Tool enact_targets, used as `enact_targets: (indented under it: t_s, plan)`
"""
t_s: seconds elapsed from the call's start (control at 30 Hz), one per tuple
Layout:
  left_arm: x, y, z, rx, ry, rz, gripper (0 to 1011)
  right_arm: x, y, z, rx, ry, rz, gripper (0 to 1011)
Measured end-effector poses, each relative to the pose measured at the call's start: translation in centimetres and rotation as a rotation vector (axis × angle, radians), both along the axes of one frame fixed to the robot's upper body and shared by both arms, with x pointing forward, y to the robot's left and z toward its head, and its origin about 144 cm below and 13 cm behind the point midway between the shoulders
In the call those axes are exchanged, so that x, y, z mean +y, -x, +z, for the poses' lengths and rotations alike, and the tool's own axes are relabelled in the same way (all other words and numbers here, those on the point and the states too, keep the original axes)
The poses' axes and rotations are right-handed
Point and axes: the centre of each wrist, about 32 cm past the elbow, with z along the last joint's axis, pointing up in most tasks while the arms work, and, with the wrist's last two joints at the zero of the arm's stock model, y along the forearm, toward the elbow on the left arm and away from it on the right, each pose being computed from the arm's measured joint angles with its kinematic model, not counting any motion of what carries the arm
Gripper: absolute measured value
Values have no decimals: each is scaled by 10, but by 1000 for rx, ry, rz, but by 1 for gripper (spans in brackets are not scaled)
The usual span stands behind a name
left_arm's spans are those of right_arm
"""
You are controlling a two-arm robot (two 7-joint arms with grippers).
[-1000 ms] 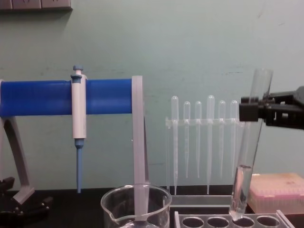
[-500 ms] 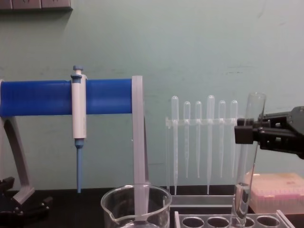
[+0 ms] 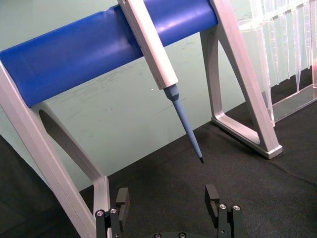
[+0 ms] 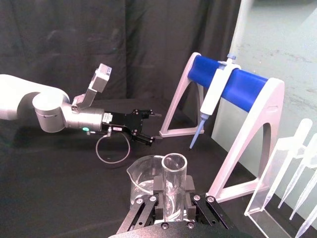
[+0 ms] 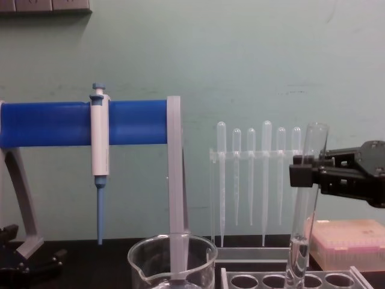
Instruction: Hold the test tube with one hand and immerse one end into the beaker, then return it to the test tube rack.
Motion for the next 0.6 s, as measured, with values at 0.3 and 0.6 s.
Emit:
enact_targets:
  t_s: [0.3, 0.6]
  plan:
    - [0, 0, 0, 0, 0, 0, 1000, 2, -2, -10, 20, 2, -8, 241]
    - [0, 0, 0, 0, 0, 0, 1000, 5, -4, -24, 31, 7, -15, 241]
